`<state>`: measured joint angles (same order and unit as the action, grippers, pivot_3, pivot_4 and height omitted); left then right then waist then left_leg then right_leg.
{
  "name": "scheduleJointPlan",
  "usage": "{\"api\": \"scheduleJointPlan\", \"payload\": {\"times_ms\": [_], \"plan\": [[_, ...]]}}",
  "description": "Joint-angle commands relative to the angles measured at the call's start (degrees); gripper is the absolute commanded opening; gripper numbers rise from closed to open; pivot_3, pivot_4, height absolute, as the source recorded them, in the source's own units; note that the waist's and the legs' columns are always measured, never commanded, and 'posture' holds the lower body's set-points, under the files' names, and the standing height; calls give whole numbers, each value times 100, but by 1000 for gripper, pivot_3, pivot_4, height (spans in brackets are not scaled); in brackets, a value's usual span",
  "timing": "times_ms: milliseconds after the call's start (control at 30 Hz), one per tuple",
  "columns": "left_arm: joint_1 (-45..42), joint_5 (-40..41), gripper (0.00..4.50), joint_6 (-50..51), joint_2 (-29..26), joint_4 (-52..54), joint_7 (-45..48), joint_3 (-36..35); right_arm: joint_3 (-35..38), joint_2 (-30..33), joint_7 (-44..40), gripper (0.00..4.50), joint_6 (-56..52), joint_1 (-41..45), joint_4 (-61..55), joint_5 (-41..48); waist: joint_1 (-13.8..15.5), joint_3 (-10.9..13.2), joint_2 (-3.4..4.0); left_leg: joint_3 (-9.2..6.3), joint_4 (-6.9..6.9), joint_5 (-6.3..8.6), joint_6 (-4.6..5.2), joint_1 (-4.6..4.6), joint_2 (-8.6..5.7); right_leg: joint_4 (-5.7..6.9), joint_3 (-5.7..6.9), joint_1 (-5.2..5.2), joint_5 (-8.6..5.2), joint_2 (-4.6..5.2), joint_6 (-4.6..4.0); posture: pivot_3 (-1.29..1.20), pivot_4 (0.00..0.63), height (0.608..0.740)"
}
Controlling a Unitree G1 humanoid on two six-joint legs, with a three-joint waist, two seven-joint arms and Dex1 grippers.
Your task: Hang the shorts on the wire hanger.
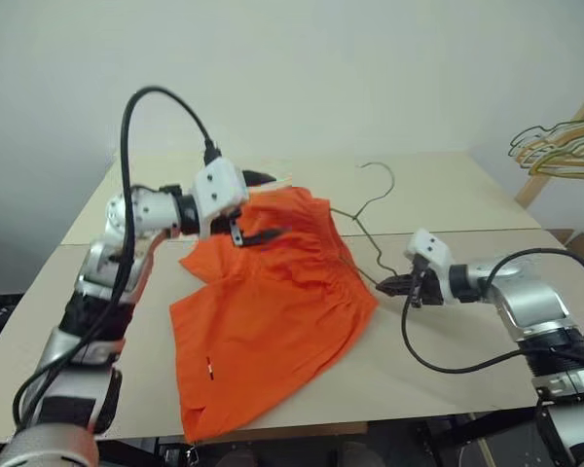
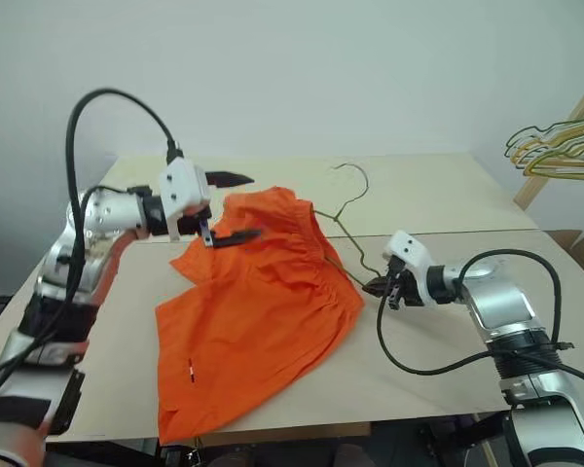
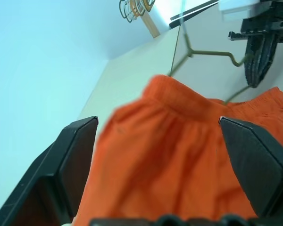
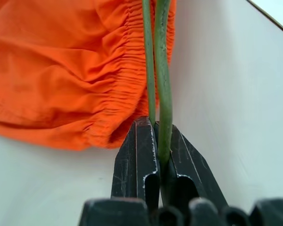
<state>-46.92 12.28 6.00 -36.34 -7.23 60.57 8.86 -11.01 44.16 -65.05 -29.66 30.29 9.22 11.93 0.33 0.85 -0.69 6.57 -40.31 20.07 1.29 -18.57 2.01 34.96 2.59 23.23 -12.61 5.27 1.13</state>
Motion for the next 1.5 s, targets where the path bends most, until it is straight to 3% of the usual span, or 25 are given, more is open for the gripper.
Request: {"api": "scheduleJointPlan", "payload": {"times_ms": [33,300,500,667,800,1133,1300,1467,1500], "plan": [[-743,-91,4449,-509,79,-852,656,100,-94,90,21,0,201,124,-524,-227,-16,0,0,0,0,0,0,-1,0,0,2,0,0,0,0,37,0,740],[-1461,-376,4449,-1023,103,-2168,2497,677,-312,79,105,0,99,199,-956,-554,-156,0,0,-7,-3,0,0,-21,-1,3,18,2,-1,0,3,13,0,740],[-1692,-660,4449,-1208,185,-2724,2944,823,-338,94,32,0,73,238,-1069,-623,-258,0,0,-15,-51,-1,0,-103,-1,20,21,88,1,3,6,-3,0,740],[-1809,-946,4449,-1333,345,-3206,3012,919,-334,112,-22,0,208,217,-1264,-663,-291,0,0,-17,-63,-1,1,-105,0,22,21,87,3,4,8,-6,0,740],[-1865,-1129,3585,-1282,452,-3385,3062,989,-314,111,-67,0,260,210,-1396,-680,-291,0,0,-17,-66,-1,1,-105,1,28,19,90,3,4,8,-7,0,740],[-1821,-1231,171,-1334,528,-3488,3139,933,-314,63,-18,0,610,125,-1316,-885,-292,0,0,-19,-66,0,4,-116,0,28,20,95,4,4,10,-10,0,740],[-1778,-1300,35,-1469,511,-3594,3158,958,-319,-2,123,0,805,60,-1327,-985,-293,0,0,-19,-69,0,4,-114,0,29,20,95,4,4,10,-12,0,740],[-1732,-1408,35,-1565,534,-3601,2975,961,-228,-160,382,0,1662,-72,-1164,-1083,-292,0,0,-20,-71,0,4,-114,-1,30,20,94,5,5,10,-12,0,740],[-1715,-1403,4,-1643,517,-3585,3008,951,-264,-109,263,287,1524,-65,-1175,-1052,-295,0,0,-19,-71,0,4,-114,-1,30,19,94,5,5,10,-11,0,740]]}}
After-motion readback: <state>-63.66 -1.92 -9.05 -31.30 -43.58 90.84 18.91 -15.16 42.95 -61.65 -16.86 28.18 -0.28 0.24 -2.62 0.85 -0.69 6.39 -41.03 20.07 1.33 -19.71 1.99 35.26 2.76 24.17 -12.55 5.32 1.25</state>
